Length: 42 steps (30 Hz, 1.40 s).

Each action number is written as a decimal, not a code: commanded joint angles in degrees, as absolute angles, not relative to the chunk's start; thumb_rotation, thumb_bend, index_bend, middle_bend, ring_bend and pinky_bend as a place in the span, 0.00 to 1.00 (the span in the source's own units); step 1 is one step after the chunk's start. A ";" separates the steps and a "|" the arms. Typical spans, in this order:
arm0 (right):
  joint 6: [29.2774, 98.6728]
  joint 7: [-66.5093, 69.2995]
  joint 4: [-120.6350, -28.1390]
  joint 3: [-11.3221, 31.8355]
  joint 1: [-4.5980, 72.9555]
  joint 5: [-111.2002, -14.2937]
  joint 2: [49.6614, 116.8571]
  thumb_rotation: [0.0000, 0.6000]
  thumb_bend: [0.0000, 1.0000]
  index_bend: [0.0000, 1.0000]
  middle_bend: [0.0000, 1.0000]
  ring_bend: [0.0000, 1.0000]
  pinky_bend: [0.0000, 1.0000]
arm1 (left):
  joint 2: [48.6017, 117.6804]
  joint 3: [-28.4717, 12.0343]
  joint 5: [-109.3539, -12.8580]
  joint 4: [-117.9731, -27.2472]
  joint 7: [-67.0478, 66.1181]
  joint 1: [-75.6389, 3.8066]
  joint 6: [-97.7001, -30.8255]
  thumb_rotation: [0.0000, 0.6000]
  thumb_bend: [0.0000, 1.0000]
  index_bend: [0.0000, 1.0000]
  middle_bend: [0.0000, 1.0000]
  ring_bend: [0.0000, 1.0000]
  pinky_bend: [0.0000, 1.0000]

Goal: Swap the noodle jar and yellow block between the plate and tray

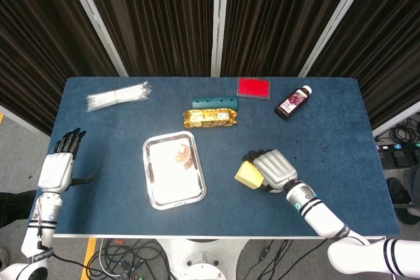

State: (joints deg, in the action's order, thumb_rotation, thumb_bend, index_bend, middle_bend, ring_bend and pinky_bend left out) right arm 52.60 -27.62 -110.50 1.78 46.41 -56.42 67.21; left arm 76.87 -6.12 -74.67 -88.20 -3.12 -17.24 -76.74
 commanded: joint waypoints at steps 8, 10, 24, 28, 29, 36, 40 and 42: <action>51.50 -25.83 -104.21 -0.45 44.12 -52.62 68.60 1.00 0.22 0.41 0.36 0.27 0.35 | 76.90 -6.25 -75.55 -88.07 -2.82 -16.71 -77.09 1.00 0.00 0.05 0.01 0.00 0.13; 51.43 -26.19 -103.22 -0.61 44.06 -51.86 69.21 1.00 0.21 0.39 0.35 0.25 0.33 | 76.93 -6.28 -75.68 -88.01 -2.75 -16.65 -77.04 1.00 0.00 0.05 0.01 0.00 0.13; 56.22 -22.66 -107.07 0.18 40.45 -55.04 65.19 1.00 0.00 0.00 0.00 0.00 0.00 | 76.03 -6.53 -76.66 -89.28 -2.37 -15.57 -78.31 1.00 0.00 0.05 0.01 0.00 0.13; 67.54 -18.02 -110.95 -0.29 33.30 -62.80 61.42 1.00 0.00 0.00 0.00 0.00 0.00 | 75.14 -5.54 -78.41 -91.29 -2.34 -13.73 -81.14 1.00 0.00 0.05 0.01 0.00 0.13; 71.30 -17.29 -111.05 -0.75 30.98 -64.89 60.95 1.00 0.00 0.00 0.00 0.00 0.00 | 74.94 -5.07 -78.90 -91.72 -2.35 -13.13 -81.87 1.00 0.00 0.05 0.01 0.00 0.13; 92.24 -9.27 -104.59 -4.92 13.73 -72.31 63.23 1.00 0.00 0.00 0.00 0.00 0.00 | 73.96 -1.67 -80.97 -91.73 -3.36 -8.81 -85.66 1.00 0.00 0.06 0.02 0.00 0.13; 93.00 -5.98 -101.34 -6.09 9.32 -71.74 64.40 1.00 0.00 0.00 0.00 0.00 0.00 | 74.16 -1.72 -80.84 -90.77 -4.18 -7.40 -87.32 1.00 0.00 0.06 0.02 0.00 0.13; 92.53 -5.51 -100.07 -6.38 7.94 -71.63 65.16 1.00 0.00 0.00 0.00 0.00 0.00 | 74.46 -1.96 -80.90 -90.42 -3.93 -6.94 -87.94 1.00 0.00 0.06 0.02 0.00 0.13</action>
